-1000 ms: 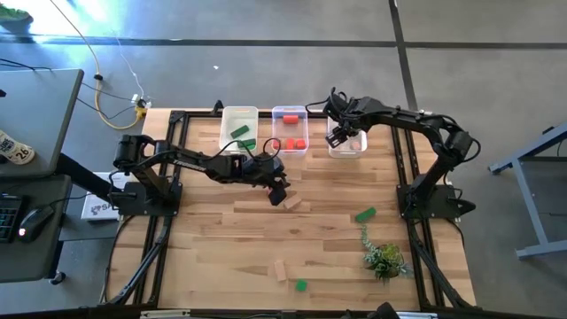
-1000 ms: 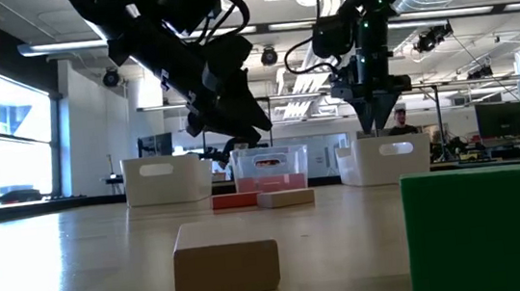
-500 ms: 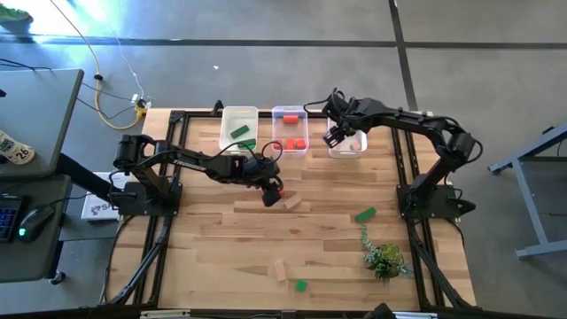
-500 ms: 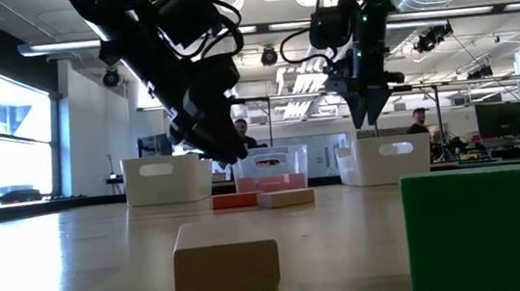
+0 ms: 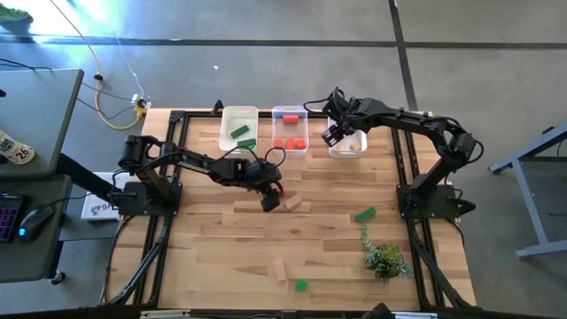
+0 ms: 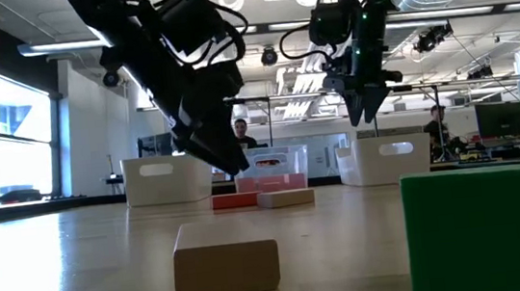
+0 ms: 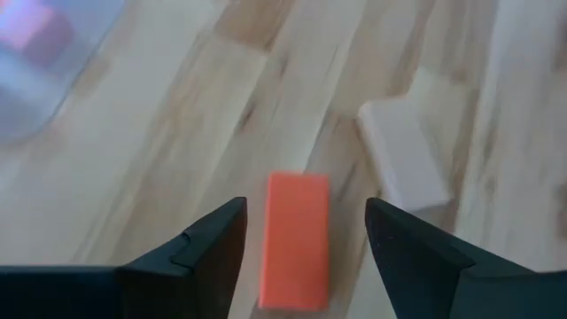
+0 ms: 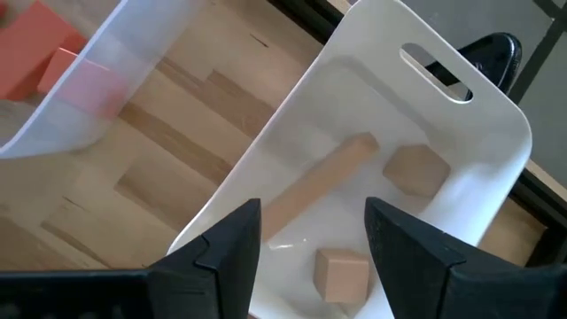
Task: Sort & place blocks by color
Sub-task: Put the orange block into the transparent bin
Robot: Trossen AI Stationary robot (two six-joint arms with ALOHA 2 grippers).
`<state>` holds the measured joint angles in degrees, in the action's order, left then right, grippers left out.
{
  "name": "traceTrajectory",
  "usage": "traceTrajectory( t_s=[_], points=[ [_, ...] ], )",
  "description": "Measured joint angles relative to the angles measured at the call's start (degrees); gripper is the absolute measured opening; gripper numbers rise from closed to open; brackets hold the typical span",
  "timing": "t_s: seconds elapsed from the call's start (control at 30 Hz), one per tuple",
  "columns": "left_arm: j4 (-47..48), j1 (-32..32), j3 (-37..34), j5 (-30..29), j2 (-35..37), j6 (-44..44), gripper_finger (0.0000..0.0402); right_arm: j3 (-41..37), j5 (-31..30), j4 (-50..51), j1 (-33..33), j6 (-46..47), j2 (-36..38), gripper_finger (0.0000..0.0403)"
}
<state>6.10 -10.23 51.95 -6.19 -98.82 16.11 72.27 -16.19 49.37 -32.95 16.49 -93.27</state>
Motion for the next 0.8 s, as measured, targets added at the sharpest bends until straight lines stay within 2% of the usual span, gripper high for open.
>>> traceTrajectory(
  t_s=[0.33, 0.57, 0.67, 0.8],
  points=[
    [-0.4, 0.2, -0.1, 0.8, -5.5, -0.3, 0.0223, 0.0, 0.0, -0.4, 0.0, 0.0, 0.0, 0.019],
    [-1.6, 0.3, 0.1, -2.6, -7.8, -1.0, 0.022, 0.0, -0.1, -0.4, 0.0, 0.0, 0.0, 0.019],
    [-1.8, 0.3, 0.1, -2.8, -7.8, -1.6, 0.02, 0.0, -0.1, -0.6, 0.0, 0.0, 0.0, 0.019],
    [-1.8, 0.2, 0.1, -3.0, -7.9, -1.7, 0.0145, 0.0, -0.1, -0.6, 0.0, 0.0, 0.0, 0.019]
  ],
)
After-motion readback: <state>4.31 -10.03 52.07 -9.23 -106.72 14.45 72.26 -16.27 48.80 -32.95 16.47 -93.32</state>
